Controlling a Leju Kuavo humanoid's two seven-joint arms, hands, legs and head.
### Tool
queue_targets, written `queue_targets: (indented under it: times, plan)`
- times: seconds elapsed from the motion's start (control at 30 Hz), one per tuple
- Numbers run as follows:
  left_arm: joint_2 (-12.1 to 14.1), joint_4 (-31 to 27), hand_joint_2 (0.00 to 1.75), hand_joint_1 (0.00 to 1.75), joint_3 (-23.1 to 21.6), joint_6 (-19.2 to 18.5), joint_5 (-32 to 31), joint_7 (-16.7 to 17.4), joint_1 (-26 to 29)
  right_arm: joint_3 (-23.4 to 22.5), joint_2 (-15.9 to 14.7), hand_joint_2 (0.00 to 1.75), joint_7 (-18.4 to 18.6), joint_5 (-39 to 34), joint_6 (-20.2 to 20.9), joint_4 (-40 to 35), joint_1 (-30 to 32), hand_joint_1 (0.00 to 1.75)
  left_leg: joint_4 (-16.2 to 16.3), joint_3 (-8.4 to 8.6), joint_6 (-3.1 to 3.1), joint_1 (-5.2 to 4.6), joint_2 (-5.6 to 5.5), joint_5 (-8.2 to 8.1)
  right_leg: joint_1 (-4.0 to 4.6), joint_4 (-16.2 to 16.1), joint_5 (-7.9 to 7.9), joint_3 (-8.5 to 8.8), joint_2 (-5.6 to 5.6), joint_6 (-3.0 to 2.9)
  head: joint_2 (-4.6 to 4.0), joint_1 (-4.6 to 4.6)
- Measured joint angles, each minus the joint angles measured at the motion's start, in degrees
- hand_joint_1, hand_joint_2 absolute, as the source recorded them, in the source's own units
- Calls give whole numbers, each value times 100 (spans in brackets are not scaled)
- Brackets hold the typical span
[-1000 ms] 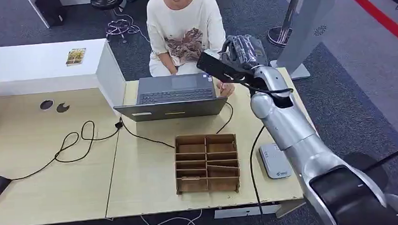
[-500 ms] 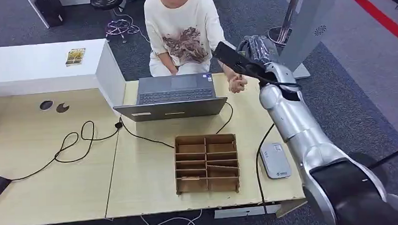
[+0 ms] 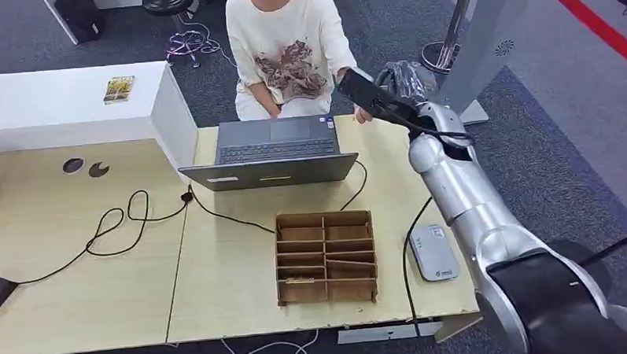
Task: Pass the card to the sensor for recognition and then transmit it.
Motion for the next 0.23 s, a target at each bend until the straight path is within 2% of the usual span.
queue_targets:
  times: [0.23]
  plan:
    - [0,0,0,0,0,0,4,0,0,-109,59,175,2,118,-24,72,0,175,0,0,0,0,0,0,0,0,1,0,0,-1,0,-2]
